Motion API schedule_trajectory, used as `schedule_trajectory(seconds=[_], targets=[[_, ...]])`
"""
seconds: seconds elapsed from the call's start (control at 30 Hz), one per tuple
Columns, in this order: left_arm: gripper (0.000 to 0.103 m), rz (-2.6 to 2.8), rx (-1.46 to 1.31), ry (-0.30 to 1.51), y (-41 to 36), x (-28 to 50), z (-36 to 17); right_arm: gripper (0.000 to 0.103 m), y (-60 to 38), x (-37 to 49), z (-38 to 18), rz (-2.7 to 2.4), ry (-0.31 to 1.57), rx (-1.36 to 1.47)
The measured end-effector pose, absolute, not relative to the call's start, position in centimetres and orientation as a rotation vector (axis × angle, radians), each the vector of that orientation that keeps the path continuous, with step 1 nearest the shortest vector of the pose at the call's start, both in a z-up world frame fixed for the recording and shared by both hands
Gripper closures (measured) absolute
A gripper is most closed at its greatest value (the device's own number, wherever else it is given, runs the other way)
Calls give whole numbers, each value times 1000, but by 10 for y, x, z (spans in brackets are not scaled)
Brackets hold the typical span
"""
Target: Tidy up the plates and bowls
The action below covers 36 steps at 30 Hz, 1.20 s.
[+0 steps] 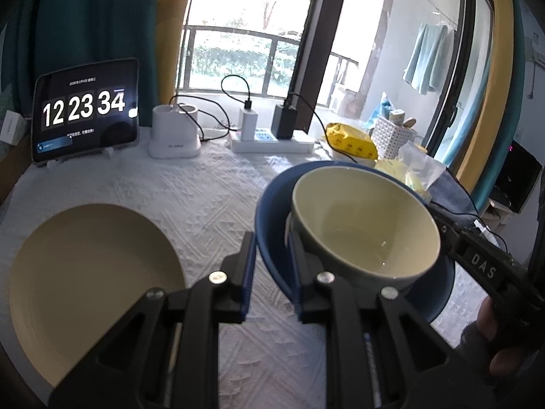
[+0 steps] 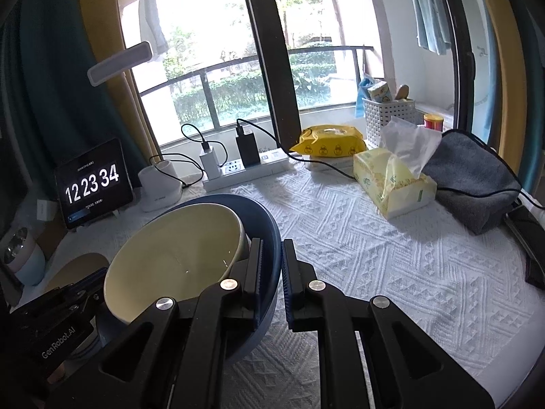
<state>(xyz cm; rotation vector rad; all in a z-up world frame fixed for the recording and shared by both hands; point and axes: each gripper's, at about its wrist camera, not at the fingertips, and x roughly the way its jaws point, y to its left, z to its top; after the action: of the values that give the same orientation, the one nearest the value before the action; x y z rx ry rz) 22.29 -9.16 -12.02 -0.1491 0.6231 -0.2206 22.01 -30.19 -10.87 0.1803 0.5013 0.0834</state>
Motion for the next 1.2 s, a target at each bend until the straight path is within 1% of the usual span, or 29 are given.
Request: schedule_trajectory(seconds=[1.2], targets=[[85, -136, -222, 535, -26, 201, -94, 90, -239, 222, -77, 172, 470, 121]])
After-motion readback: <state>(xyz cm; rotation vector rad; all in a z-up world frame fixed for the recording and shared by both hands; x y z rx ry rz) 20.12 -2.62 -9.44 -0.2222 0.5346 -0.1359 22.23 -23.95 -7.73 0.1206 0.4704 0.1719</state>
